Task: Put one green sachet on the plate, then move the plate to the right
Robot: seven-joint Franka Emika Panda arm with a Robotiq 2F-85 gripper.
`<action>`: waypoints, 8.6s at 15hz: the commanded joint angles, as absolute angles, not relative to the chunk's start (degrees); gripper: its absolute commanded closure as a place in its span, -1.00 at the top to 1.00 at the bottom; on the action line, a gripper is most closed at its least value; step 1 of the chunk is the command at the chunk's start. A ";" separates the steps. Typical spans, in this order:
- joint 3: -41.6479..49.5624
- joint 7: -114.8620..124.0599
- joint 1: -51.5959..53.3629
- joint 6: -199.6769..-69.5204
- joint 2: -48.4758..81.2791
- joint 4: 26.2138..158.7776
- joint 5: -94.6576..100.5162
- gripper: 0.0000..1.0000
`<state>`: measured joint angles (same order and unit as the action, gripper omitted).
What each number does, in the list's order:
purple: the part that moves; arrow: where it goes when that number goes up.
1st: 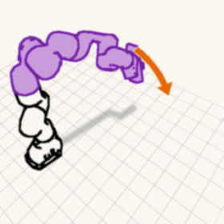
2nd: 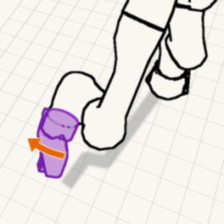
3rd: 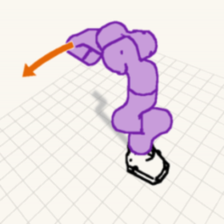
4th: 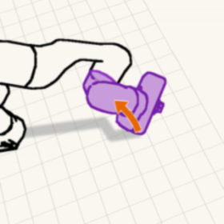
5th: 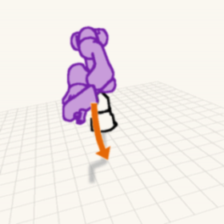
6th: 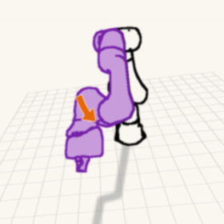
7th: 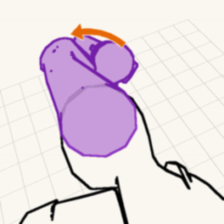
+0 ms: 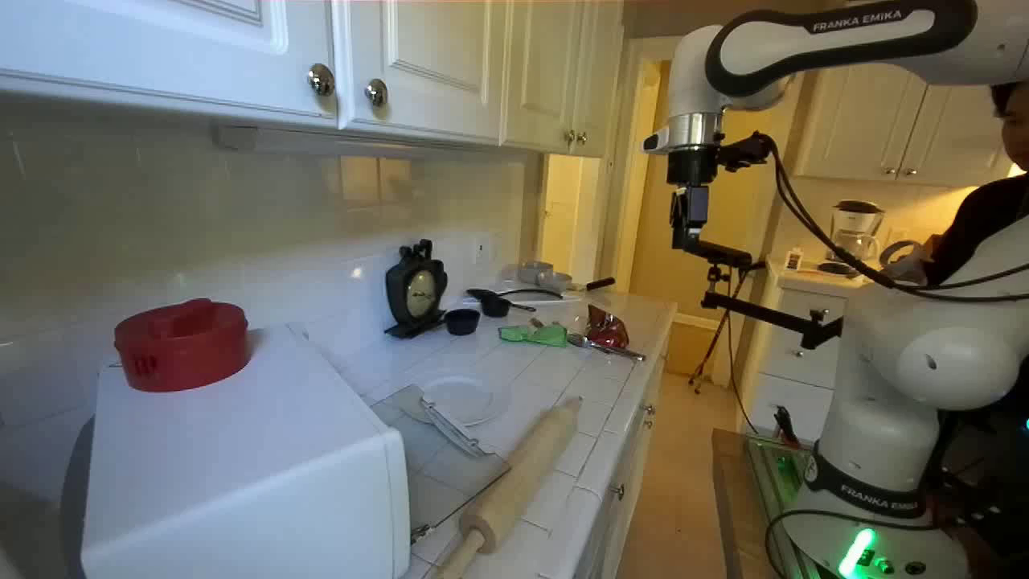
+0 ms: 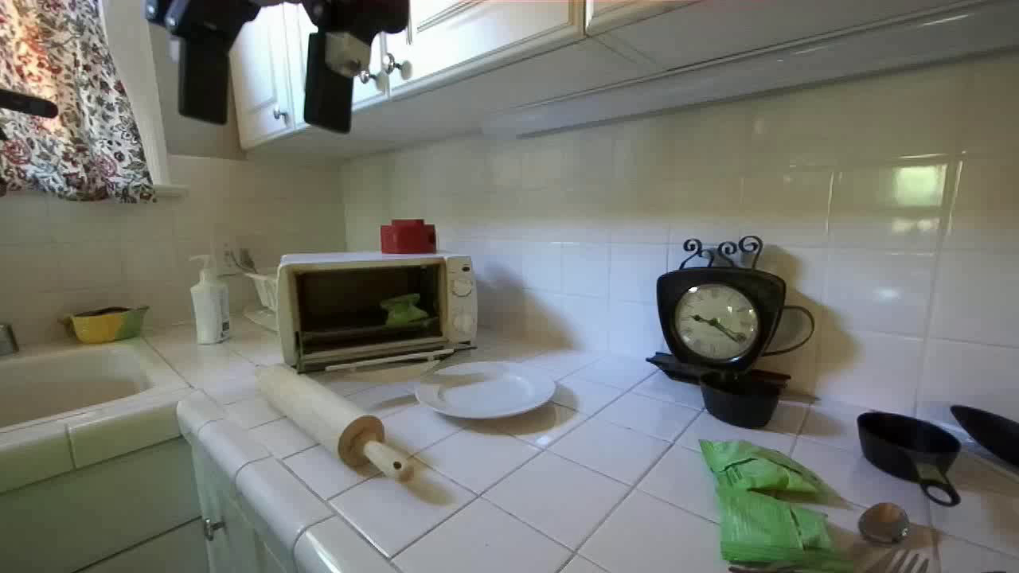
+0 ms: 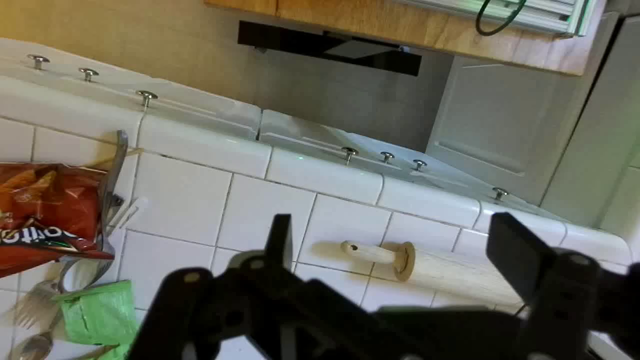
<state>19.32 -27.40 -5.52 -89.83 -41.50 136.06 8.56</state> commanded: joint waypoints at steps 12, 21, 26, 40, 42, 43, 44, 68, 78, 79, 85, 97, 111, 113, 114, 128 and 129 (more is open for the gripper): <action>21.16 -28.04 -6.19 -92.76 -40.96 135.88 8.33 1.00; 33.65 -25.57 -10.59 -110.14 -30.24 134.98 -1.13 1.00; 35.22 -24.36 -11.47 -122.06 -19.02 130.18 -4.07 1.00; 31.79 -24.52 -15.44 -125.31 1.82 116.64 -10.97 1.00; 31.83 -24.52 -15.61 -125.27 1.82 116.55 -10.97 1.00; 31.67 -25.52 -15.54 -125.62 2.23 116.34 -11.61 1.00; 31.11 -26.56 -16.07 -125.46 3.17 115.58 -11.59 1.00; 11.83 -38.91 -27.27 -130.03 26.17 102.16 -11.29 1.00; 8.40 -42.05 -30.18 -129.32 33.07 96.84 -11.40 1.00; 8.25 -42.15 -30.32 -129.13 33.61 96.27 -11.40 1.00; 7.69 -42.34 -30.26 -128.63 35.61 94.08 -10.80 0.45; 7.61 -41.73 -29.46 -129.44 34.00 94.62 -9.95 -1.00; 7.81 -48.22 -20.98 -136.06 19.98 108.00 2.91 -1.00; 7.71 -48.26 -19.79 -137.17 18.51 109.85 4.95 -1.00; 7.56 -47.10 -20.70 -134.66 22.04 105.11 2.48 -1.00; 5.96 -43.69 -12.89 -132.16 26.91 97.17 8.66 -1.00; 5.45 -43.50 -11.98 -131.90 27.58 96.34 9.10 -1.00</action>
<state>6.34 -45.42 -14.39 -134.20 24.61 100.83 6.01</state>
